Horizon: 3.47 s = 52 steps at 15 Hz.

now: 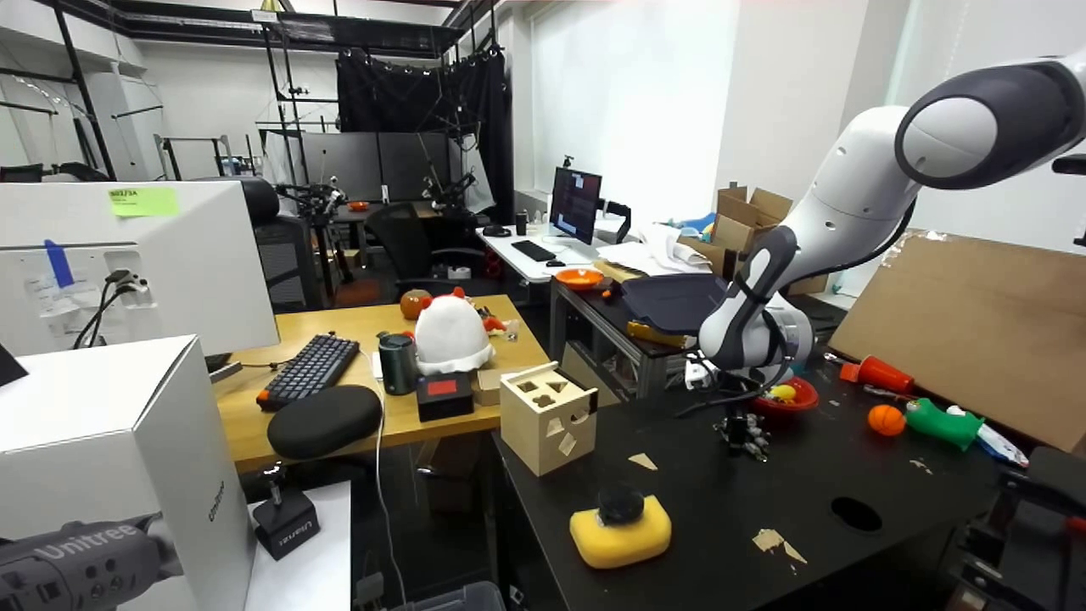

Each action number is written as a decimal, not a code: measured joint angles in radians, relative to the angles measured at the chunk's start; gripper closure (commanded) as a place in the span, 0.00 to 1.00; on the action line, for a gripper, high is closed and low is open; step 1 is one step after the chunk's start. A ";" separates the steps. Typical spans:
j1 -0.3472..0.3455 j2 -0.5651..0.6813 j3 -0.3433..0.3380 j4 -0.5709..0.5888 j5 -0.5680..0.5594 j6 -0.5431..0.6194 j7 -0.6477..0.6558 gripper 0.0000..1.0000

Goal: Pick up the sweets from the table and put them in the bowl

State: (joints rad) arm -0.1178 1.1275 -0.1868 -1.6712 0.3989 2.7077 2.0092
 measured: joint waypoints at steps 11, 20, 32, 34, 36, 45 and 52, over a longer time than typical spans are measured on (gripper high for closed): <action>-0.003 -0.003 0.007 0.000 0.000 0.000 0.000 0.94; 0.004 -0.102 0.030 -0.074 -0.001 0.001 -0.074 0.94; -0.079 -0.265 -0.074 -0.164 -0.029 -0.050 -0.194 0.94; -0.105 -0.266 -0.086 -0.139 -0.032 -0.083 -0.215 0.94; -0.130 -0.265 -0.086 -0.106 -0.032 -0.120 -0.230 0.94; -0.161 -0.169 -0.092 0.109 -0.061 -0.228 -0.236 0.37; -0.118 -0.133 -0.070 0.133 -0.142 -0.281 -0.268 0.00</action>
State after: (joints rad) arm -0.2359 0.9945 -0.2573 -1.5382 0.2571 2.4265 1.7410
